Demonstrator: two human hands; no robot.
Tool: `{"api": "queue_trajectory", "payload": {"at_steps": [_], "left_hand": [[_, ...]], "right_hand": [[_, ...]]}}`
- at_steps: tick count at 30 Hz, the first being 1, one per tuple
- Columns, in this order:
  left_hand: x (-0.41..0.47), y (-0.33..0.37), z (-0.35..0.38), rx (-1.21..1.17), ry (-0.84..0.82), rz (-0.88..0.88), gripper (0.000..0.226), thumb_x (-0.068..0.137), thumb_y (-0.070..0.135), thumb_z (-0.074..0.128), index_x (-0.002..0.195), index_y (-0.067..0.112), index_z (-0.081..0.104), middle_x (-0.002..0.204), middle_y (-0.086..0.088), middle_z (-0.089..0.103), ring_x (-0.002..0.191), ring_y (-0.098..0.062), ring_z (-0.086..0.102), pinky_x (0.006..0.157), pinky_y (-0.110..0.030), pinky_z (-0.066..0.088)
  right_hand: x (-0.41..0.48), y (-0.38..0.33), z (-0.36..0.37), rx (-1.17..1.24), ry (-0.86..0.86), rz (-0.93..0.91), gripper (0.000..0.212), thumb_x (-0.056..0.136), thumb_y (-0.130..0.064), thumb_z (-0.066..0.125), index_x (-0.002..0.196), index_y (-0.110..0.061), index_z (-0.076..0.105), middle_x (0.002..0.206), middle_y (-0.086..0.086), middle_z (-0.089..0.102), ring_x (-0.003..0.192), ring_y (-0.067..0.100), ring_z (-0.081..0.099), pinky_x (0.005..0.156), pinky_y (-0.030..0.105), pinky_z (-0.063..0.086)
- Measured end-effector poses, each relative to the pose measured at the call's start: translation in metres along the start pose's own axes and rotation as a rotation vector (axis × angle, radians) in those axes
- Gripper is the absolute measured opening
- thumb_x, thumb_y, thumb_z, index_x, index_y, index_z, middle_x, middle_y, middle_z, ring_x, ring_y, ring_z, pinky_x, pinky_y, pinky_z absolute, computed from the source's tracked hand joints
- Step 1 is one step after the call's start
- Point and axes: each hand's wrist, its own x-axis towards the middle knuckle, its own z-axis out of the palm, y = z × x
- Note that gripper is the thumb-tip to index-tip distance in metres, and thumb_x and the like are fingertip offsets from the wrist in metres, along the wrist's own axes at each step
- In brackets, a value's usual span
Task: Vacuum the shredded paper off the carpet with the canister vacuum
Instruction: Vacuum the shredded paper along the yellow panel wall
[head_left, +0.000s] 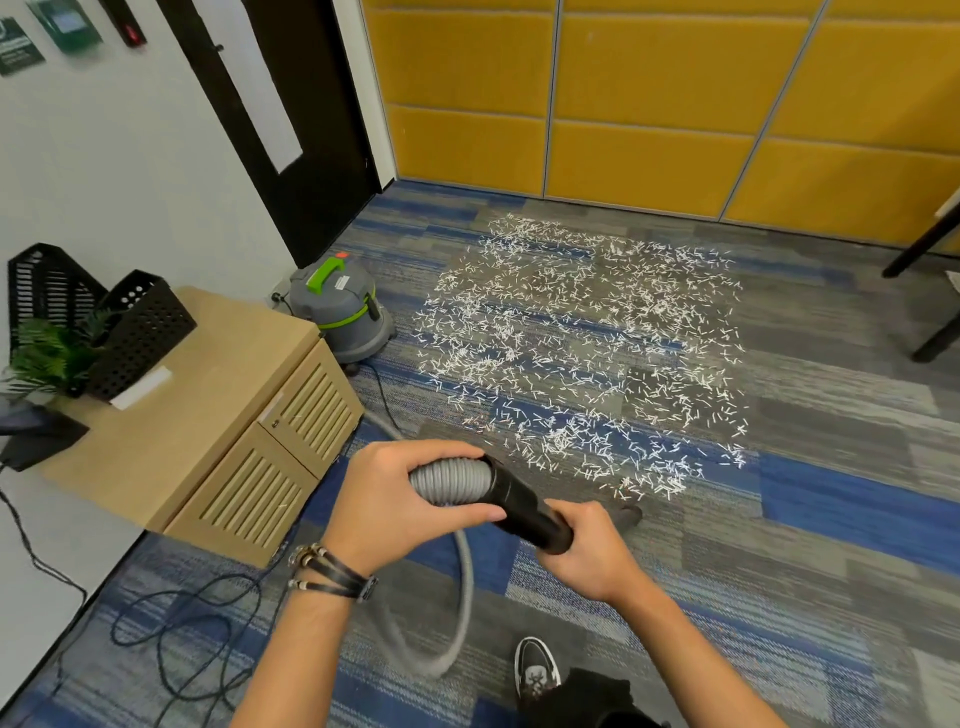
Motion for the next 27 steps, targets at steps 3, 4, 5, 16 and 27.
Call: {"api": "queue_trajectory", "payload": {"at_steps": [3,4,5,16,27], "left_hand": [[0.006,0.003,-0.006,-0.002,0.031,-0.008,0.055,0.062,0.060,0.096,0.107,0.033,0.083,0.101,0.025,0.078,0.094,0.003,0.074,0.089,-0.022,0.058],[0.009,0.005,-0.007,-0.002,0.045,-0.005,0.055,0.062,0.059,0.096,0.107,0.032,0.083,0.101,0.025,0.078,0.094,0.003,0.074,0.088,-0.021,0.057],[0.012,0.008,-0.008,-0.004,0.057,0.002,0.054,0.062,0.059,0.095,0.107,0.032,0.083,0.100,0.025,0.078,0.094,0.003,0.074,0.088,-0.019,0.056],[0.029,0.037,0.012,-0.040,0.075,-0.003,0.054,0.062,0.063,0.091,0.106,0.034,0.082,0.100,0.023,0.078,0.092,-0.003,0.076,0.085,-0.024,0.059],[0.017,0.032,-0.002,0.043,0.124,0.039,0.055,0.063,0.063,0.091,0.106,0.031,0.083,0.100,0.024,0.077,0.090,0.005,0.074,0.084,-0.023,0.059]], "right_hand": [[0.009,-0.007,-0.001,0.037,0.004,-0.034,0.018,0.067,-0.007,0.064,0.064,-0.018,0.050,0.050,-0.009,0.043,0.048,0.010,0.035,0.049,0.023,0.025],[0.012,-0.010,-0.002,0.055,0.009,-0.048,0.023,0.068,-0.005,0.065,0.063,-0.021,0.049,0.050,-0.009,0.042,0.048,0.010,0.035,0.049,0.022,0.025],[0.014,-0.012,-0.005,0.071,0.014,-0.062,0.027,0.068,-0.005,0.066,0.062,-0.023,0.047,0.050,-0.009,0.042,0.048,0.009,0.034,0.049,0.021,0.024],[0.008,0.002,-0.048,0.054,0.001,-0.041,0.014,0.066,-0.007,0.063,0.064,-0.013,0.051,0.052,0.002,0.044,0.049,0.008,0.033,0.049,0.030,0.028],[0.018,-0.009,-0.014,0.099,0.032,-0.075,0.019,0.064,-0.003,0.066,0.065,-0.017,0.053,0.052,-0.009,0.039,0.050,0.008,0.031,0.050,0.024,0.026]]}}
